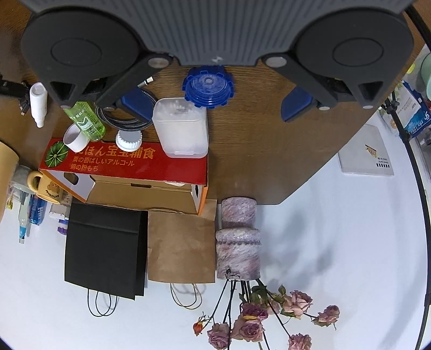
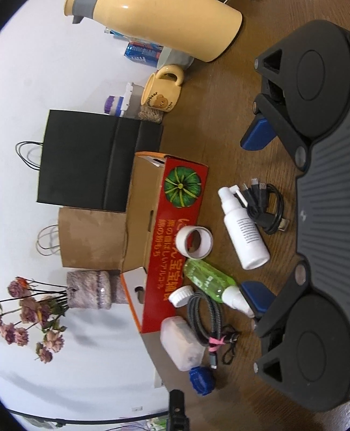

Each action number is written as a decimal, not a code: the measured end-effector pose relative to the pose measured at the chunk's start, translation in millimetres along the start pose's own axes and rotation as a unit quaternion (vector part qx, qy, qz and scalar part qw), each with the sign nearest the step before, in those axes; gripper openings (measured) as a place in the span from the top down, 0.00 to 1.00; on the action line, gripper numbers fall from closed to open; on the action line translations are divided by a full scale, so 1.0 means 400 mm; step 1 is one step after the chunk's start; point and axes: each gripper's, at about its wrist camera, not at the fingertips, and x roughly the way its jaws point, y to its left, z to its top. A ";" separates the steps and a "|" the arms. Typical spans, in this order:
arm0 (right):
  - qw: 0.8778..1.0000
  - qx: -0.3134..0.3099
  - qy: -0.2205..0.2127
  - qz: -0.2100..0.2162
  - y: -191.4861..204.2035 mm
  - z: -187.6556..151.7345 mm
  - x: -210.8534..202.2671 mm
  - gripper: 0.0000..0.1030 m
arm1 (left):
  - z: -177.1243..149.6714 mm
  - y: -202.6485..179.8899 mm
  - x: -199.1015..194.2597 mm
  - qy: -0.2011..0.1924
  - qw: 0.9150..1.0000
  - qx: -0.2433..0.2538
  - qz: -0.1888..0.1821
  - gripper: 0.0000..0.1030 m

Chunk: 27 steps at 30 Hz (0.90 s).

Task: Organize rigid objects
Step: 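Withdraw both tools from the box back toward the remaining items, then grasp the blue bottle cap with the left tool while the right tool grasps the black cable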

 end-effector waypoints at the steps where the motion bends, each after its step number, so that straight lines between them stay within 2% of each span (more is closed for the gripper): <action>1: 1.000 0.000 0.004 0.001 -0.002 -0.001 0.005 0.00 | 0.001 0.002 0.002 0.001 1.000 -0.002 0.000 0.00; 5: 1.000 -0.008 0.024 -0.013 -0.016 -0.006 0.027 0.00 | -0.001 0.011 0.005 0.005 1.000 -0.010 0.001 0.00; 9: 0.999 -0.011 0.040 -0.011 -0.030 -0.008 0.055 0.09 | -0.002 0.011 0.006 0.006 1.000 -0.010 0.000 0.00; 11: 0.999 -0.006 0.047 -0.005 -0.037 -0.008 0.070 0.17 | -0.004 0.009 0.007 0.007 1.000 -0.009 0.000 0.00; 14: 0.999 0.013 0.047 0.021 -0.048 -0.011 0.075 0.39 | -0.005 0.008 0.009 0.010 1.000 -0.009 0.002 0.00; 15: 0.998 0.017 0.045 0.029 -0.049 -0.012 0.071 0.54 | -0.006 0.007 0.010 0.010 1.000 -0.009 0.002 0.00; 27: 1.000 0.021 -0.002 -0.004 -0.044 -0.013 0.035 0.56 | -0.008 0.006 0.022 0.019 1.000 -0.006 0.005 0.00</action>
